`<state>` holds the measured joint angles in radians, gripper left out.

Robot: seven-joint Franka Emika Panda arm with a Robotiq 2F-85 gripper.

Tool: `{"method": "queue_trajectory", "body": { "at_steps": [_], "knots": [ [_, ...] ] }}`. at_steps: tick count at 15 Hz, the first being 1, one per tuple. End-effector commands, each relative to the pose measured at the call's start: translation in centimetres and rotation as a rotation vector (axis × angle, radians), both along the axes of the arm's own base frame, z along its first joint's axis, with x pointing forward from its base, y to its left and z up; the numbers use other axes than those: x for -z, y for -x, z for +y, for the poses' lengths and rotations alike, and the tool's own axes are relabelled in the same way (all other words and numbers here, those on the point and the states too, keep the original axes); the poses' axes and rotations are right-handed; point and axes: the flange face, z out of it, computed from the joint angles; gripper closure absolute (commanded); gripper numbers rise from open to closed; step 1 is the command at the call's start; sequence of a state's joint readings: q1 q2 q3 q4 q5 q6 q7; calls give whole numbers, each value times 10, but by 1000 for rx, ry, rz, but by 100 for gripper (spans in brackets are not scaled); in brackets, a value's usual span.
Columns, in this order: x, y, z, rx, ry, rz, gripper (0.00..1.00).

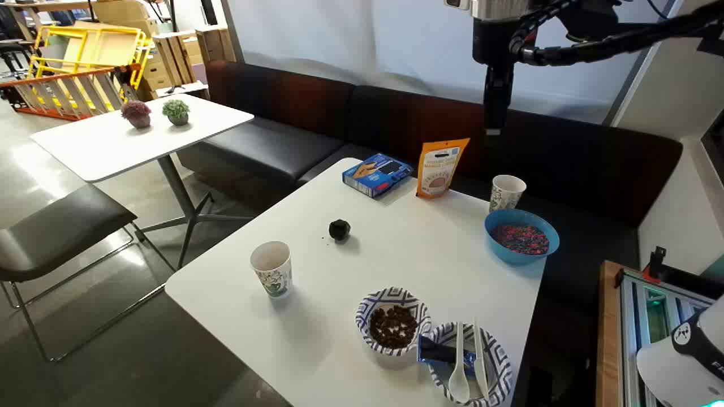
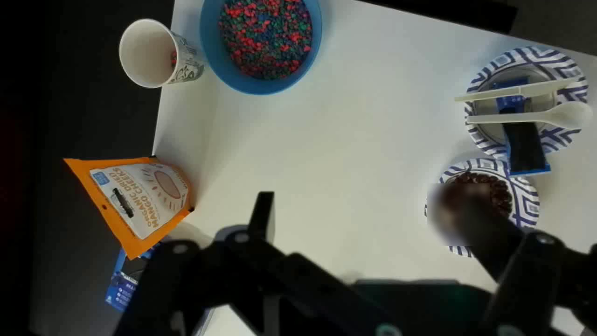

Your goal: Use the spoon to scoop some of the contents in the bowl and put the spoon on the table

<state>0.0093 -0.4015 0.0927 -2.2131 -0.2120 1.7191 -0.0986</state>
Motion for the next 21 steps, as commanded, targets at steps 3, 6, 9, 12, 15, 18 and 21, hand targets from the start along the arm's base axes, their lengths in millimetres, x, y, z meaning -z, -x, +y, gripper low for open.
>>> {"method": "queue_trajectory", "body": {
  "at_steps": [3, 6, 9, 12, 15, 18, 21],
  "knots": [
    [-1, 0, 0, 0, 0, 1, 0],
    [-1, 0, 0, 0, 0, 1, 0],
    [8, -1, -2, 152, -19, 52, 0],
    [30, 12, -2, 287, -50, 96, 0],
    [57, 20, 3, 410, -116, 168, 0],
    [93, 26, 9, 552, -178, 212, 0],
    [130, 30, 14, 698, -239, 216, 0]
  ]
}}
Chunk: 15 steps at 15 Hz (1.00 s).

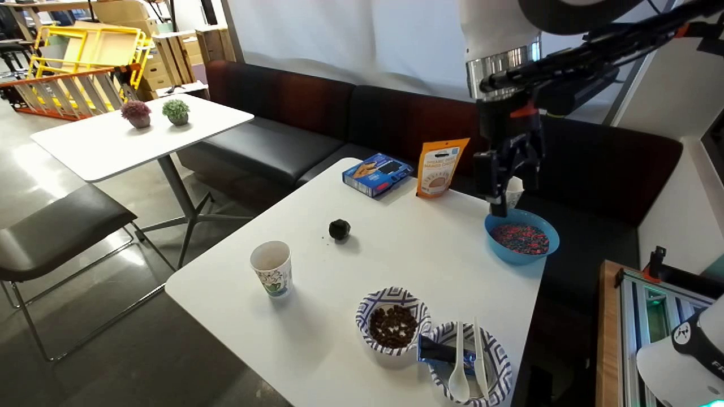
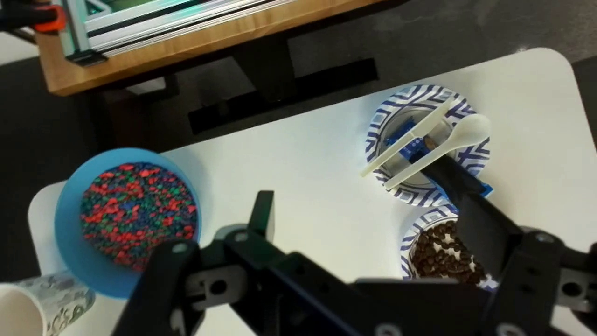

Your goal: Use the spoon to scoop some of the contents in the bowl and put the spoon on the table

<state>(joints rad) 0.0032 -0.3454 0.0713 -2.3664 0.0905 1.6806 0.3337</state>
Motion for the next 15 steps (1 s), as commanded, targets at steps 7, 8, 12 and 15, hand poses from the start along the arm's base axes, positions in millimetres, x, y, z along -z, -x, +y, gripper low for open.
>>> {"method": "queue_trajectory", "body": {
  "at_steps": [7, 8, 12, 15],
  "knots": [
    [116, -3, 15, 500, -138, -77, 0],
    [127, -6, 17, 552, -153, -79, 0],
    [137, -9, 18, 564, -176, -70, 0],
    [135, -11, 17, 564, -176, -76, 0]
  ]
}}
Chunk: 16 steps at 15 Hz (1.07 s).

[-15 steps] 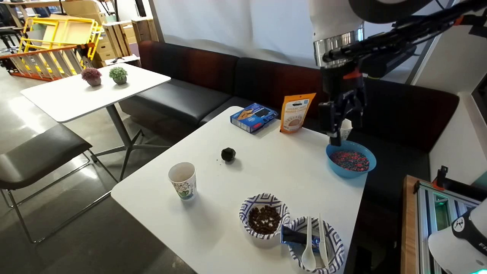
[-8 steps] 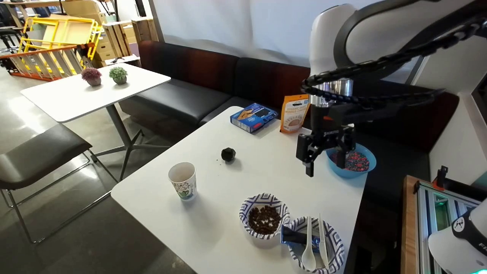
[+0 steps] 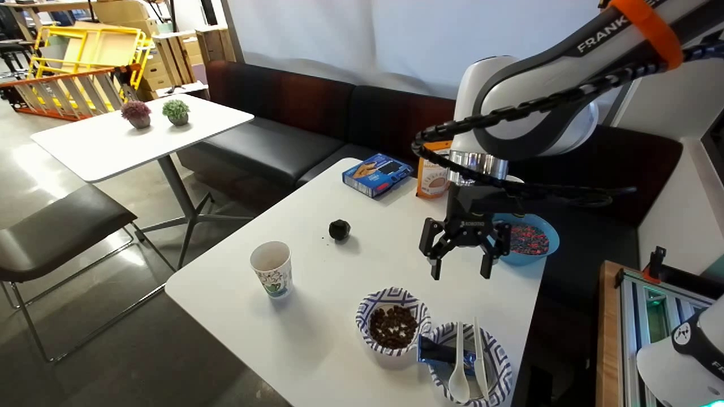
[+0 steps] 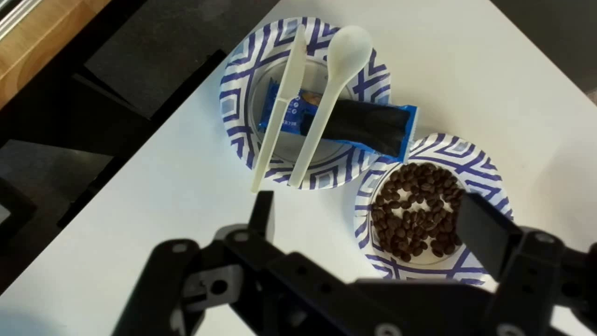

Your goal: Use the spoon to scoop some of the contents in the bowl and put the spoon on the table

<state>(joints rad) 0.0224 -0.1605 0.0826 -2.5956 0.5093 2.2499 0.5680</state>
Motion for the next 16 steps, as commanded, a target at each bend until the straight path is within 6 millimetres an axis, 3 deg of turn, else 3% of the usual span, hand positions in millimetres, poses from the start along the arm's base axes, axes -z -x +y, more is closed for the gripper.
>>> {"method": "queue_trajectory", "body": {
  "at_steps": [1, 5, 16],
  "knots": [
    [-2, 0, 0, 0, 0, -4, 0],
    [1, 2, 5, 11, -29, 30, 0],
    [59, 40, 11, 59, -188, 180, 0]
  ]
}}
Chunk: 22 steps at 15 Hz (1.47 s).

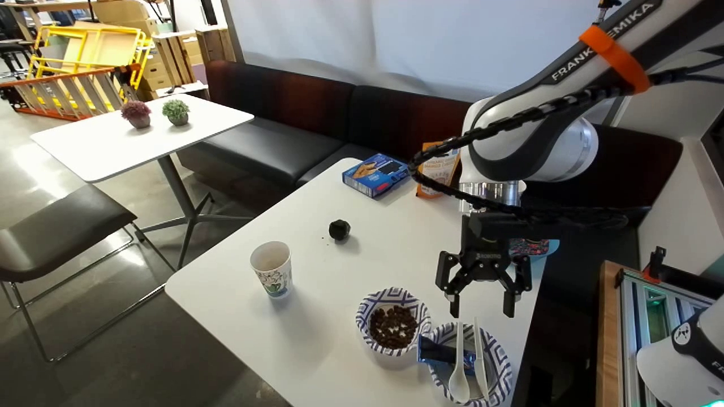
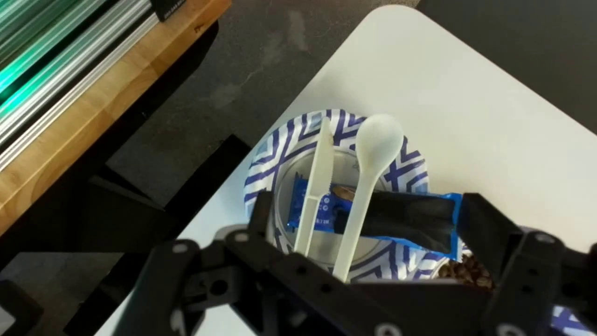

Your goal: Use the spoon to scoop some of the contents in the bowl and put the spoon on the table

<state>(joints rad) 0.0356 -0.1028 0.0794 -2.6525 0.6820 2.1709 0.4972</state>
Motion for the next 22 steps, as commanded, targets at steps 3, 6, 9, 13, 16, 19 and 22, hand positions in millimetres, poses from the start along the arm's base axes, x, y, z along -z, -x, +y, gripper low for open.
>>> {"method": "queue_trajectory", "body": {
  "at_steps": [3, 6, 9, 13, 16, 19, 22],
  "knots": [
    [23, 6, 1, 38, -88, -10, 25],
    [32, 2, 3, 50, -122, -40, 49],
    [45, -1, 1, 59, -143, -73, 62],
    [66, -4, 3, 61, -179, -95, 62],
    [79, -6, 6, 59, -208, -97, 55],
    [90, -8, 6, 61, -228, -95, 58],
    [99, -9, 6, 62, -239, -90, 61]
  ]
}}
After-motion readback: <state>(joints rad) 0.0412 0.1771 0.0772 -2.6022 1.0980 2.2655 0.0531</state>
